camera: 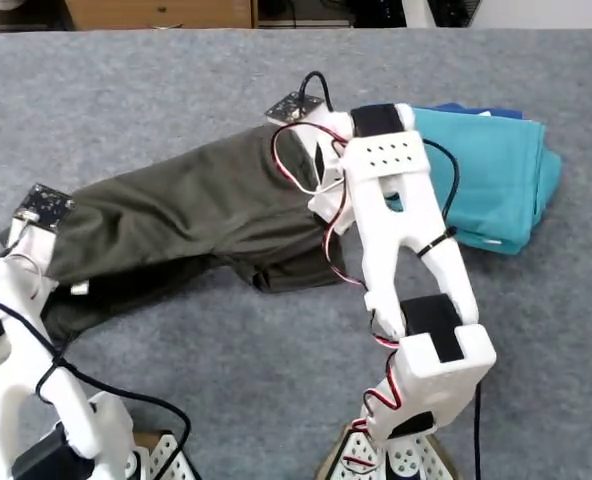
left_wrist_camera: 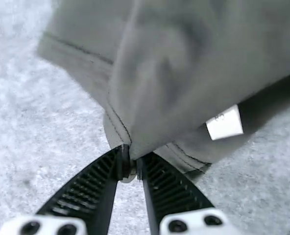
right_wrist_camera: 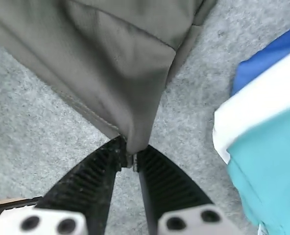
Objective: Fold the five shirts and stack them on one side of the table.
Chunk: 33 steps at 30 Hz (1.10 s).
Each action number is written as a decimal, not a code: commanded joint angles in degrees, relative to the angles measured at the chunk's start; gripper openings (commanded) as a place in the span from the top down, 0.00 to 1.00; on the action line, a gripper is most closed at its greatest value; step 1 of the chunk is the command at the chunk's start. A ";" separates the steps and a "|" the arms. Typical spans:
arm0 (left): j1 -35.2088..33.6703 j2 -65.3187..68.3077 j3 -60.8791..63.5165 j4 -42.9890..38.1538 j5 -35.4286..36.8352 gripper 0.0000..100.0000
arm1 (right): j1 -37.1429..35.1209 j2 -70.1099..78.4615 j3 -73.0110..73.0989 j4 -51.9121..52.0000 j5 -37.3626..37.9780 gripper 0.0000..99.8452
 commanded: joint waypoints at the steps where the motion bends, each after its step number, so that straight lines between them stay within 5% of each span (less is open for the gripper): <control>1: -0.88 -0.84 -1.85 -0.97 -0.62 0.98 | 1.01 -0.48 -3.74 1.32 -0.79 1.00; 10: 0.18 -0.84 7.47 -7.56 -0.88 0.98 | 1.01 1.01 5.14 -3.08 -0.53 1.00; 17: 0.00 -0.92 5.01 -2.20 -4.40 0.98 | 0.66 0.92 8.04 -5.89 0.88 0.99; 22: -0.79 -1.36 -1.05 7.03 -5.01 0.80 | 0.31 0.84 3.21 -4.66 1.76 0.76; 26: -2.81 -1.36 -10.37 14.42 -5.27 0.79 | -3.03 -0.92 -1.89 1.41 9.23 0.59; 30: -5.71 -1.36 -21.10 21.01 -12.40 0.81 | -4.18 -1.71 -7.96 3.16 9.14 0.62; 33: -4.75 -0.66 -27.43 21.27 -9.05 0.97 | -4.44 0.31 -12.53 2.11 8.79 0.79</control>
